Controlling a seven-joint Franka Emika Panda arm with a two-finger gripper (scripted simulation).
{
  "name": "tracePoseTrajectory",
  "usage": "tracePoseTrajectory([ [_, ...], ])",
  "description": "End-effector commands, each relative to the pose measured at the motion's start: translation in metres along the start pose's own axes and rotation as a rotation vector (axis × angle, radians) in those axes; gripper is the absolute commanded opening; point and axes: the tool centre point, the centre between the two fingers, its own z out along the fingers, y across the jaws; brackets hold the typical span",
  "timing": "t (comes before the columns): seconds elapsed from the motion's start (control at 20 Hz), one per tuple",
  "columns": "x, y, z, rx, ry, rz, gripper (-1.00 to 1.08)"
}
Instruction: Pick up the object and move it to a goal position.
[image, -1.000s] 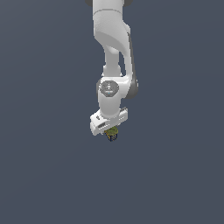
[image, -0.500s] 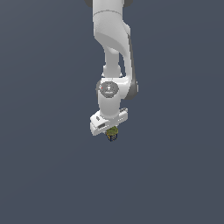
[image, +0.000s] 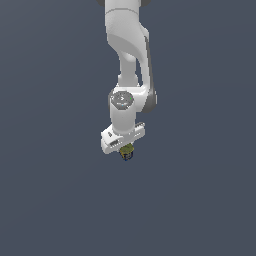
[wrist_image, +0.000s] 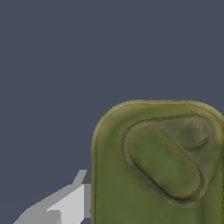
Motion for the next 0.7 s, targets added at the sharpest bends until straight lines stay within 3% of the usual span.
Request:
tracePoseTrajectory([
  [0.0,-0.001,0.008,-0.013,-0.003,0.004,0.001,-1.0],
  [0.65,-0.023,0.075,-0.12,-0.002,0.006,0.0,-1.0],
])
